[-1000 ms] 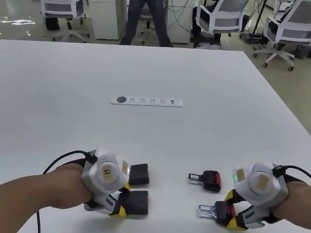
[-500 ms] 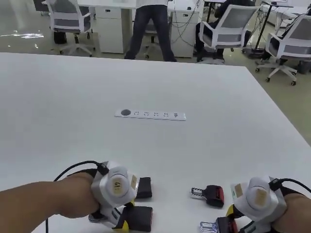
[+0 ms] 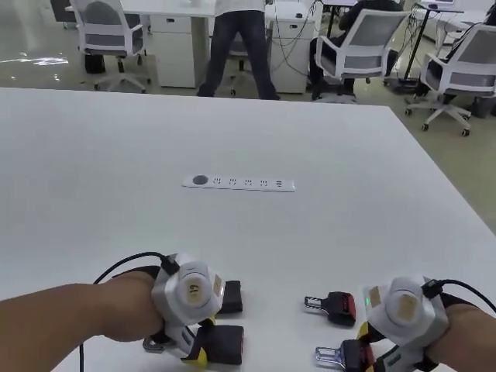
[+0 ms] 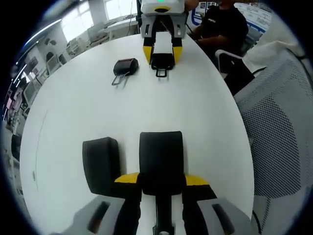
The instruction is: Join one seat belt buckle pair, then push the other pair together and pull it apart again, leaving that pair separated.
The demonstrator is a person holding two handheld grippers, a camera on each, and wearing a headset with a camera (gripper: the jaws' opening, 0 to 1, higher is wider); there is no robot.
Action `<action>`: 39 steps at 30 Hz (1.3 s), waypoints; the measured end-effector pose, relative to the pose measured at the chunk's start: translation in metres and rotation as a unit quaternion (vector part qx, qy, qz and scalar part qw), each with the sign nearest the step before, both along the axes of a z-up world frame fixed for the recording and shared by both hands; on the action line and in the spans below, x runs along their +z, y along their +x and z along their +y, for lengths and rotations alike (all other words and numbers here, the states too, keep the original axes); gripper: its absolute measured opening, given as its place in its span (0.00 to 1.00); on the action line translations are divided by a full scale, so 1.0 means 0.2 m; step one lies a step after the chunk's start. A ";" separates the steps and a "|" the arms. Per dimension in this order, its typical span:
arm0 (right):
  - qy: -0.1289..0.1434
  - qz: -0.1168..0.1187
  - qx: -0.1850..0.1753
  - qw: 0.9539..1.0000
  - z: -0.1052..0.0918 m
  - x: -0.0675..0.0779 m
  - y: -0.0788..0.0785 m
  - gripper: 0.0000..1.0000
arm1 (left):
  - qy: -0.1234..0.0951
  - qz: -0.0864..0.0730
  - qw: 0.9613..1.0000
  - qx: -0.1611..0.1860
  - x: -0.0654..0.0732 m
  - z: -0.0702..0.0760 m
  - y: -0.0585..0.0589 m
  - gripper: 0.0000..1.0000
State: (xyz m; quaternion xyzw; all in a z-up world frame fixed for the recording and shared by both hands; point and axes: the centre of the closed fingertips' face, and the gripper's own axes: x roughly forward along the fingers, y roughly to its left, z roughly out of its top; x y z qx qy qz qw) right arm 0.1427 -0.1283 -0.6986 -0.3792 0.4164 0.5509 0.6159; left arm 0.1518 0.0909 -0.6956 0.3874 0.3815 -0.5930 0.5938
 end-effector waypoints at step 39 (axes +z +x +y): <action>0.031 -0.022 0.024 0.999 0.60 0.01 0.02 0.32 | 0.004 0.008 1.000 0.004 0.00 0.00 -0.01 0.32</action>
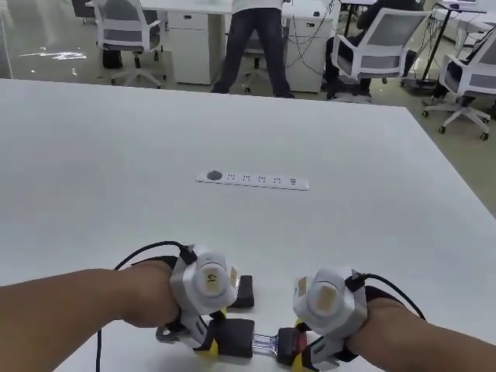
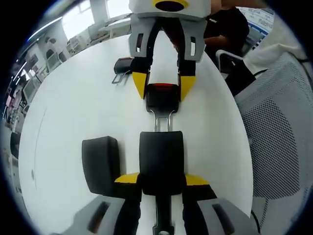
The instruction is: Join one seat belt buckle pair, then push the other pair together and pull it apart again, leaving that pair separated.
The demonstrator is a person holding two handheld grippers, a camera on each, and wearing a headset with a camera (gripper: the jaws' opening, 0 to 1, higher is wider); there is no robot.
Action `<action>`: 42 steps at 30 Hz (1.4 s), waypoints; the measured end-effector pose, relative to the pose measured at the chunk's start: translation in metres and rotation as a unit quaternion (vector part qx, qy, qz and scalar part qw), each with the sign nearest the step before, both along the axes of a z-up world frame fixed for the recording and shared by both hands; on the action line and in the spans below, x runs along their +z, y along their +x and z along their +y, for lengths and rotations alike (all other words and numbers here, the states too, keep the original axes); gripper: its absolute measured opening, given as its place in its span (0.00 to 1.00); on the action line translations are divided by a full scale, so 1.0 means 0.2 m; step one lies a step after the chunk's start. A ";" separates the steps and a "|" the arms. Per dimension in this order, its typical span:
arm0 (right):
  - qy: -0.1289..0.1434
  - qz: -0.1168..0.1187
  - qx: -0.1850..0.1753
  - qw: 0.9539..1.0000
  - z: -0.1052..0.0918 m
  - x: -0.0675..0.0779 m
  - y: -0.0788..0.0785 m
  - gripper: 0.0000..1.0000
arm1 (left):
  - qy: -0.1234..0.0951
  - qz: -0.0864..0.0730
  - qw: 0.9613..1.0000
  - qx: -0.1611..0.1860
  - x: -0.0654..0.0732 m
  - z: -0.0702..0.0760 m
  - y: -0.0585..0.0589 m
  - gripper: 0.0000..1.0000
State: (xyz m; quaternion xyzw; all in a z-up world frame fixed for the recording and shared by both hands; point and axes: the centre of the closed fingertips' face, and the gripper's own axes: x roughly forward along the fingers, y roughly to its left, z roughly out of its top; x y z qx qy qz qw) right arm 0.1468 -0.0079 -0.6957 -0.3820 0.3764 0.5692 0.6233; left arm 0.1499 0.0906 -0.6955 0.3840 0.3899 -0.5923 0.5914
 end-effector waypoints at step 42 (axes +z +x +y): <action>0.019 0.015 0.023 0.999 0.12 0.00 0.02 0.31 | 0.009 0.000 1.000 -0.015 0.00 0.00 0.01 0.31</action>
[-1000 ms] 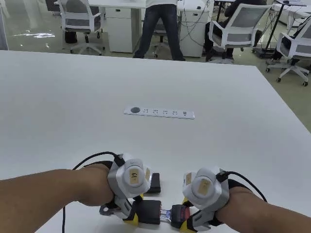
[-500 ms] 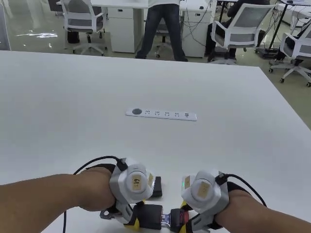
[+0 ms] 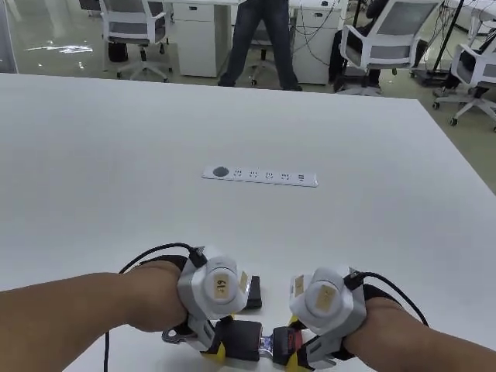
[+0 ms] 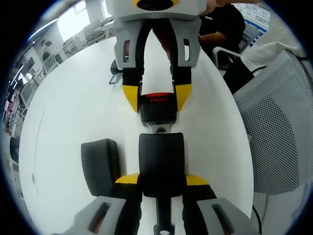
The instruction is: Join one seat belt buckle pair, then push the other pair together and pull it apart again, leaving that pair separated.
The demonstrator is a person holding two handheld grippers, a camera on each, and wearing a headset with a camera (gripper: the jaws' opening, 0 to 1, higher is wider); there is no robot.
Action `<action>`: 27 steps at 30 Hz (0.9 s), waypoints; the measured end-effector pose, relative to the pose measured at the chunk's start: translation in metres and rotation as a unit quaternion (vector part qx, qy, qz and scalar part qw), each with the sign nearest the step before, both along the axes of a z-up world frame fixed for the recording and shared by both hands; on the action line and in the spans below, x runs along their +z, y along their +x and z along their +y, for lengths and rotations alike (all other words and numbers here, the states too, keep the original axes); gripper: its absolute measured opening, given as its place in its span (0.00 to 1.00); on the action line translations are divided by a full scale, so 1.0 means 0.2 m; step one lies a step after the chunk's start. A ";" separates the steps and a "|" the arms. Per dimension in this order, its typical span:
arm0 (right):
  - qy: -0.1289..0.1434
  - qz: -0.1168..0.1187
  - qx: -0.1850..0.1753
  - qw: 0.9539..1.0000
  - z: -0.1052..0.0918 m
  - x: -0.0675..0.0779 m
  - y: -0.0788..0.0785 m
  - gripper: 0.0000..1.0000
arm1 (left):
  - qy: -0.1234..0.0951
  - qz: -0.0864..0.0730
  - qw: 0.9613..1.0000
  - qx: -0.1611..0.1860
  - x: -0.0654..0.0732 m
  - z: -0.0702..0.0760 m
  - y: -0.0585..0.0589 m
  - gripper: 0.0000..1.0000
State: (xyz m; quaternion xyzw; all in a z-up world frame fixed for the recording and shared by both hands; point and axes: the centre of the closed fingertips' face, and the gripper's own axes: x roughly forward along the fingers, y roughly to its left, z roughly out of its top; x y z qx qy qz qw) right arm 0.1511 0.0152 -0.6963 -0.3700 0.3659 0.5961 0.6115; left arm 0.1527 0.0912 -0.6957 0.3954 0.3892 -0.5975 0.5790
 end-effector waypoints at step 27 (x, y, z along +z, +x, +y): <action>0.012 0.003 -0.002 1.000 0.06 0.02 -0.04 0.30 | -0.007 -0.003 1.000 0.006 0.00 0.01 0.00 0.31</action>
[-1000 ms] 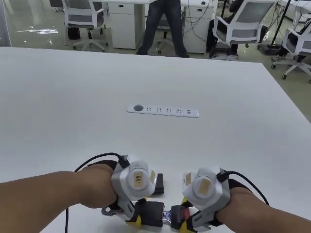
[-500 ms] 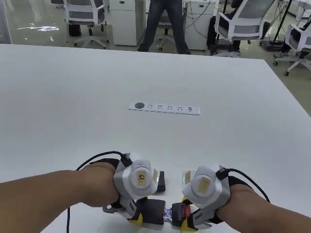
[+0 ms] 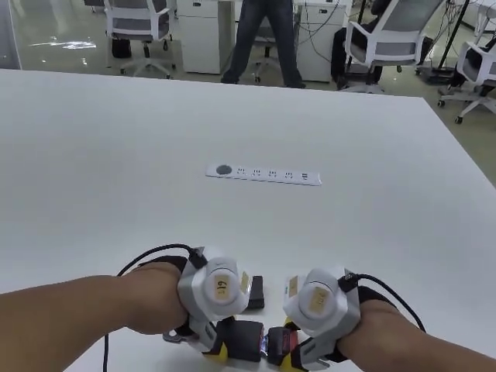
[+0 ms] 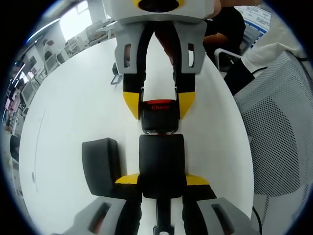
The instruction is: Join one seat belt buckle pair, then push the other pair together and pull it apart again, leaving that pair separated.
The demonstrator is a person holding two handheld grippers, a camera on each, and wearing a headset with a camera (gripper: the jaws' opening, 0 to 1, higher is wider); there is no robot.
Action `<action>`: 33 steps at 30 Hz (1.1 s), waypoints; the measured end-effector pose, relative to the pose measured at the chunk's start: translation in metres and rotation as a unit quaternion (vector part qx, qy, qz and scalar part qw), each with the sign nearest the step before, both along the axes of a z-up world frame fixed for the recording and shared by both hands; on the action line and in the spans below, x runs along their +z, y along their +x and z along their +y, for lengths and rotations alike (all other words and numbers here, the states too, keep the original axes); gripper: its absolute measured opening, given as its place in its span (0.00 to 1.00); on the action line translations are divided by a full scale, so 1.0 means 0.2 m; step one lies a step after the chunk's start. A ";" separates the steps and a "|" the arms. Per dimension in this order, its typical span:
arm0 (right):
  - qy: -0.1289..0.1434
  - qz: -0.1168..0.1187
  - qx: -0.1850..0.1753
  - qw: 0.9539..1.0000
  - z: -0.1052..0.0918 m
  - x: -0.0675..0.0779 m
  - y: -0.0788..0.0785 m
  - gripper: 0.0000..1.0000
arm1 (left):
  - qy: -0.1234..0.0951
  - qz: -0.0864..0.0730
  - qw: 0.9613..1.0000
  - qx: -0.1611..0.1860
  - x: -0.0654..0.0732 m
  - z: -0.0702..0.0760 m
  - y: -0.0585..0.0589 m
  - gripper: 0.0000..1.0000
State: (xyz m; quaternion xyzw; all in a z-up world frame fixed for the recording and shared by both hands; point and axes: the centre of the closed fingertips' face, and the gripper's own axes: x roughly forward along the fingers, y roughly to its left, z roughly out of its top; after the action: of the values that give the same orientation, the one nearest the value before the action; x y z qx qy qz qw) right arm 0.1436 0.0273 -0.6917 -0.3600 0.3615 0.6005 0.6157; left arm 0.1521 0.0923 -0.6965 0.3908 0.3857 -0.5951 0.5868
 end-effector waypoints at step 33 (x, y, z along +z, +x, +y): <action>0.006 0.002 0.003 1.000 -0.03 -0.01 0.04 0.32 | -0.003 0.008 0.999 0.032 0.00 0.01 0.01 0.32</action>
State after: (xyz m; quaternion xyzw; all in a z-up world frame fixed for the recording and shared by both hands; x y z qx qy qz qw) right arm 0.1525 0.0222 -0.6936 -0.3566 0.3581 0.6050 0.6152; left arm 0.1538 0.0947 -0.6967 0.3719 0.4005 -0.5806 0.6035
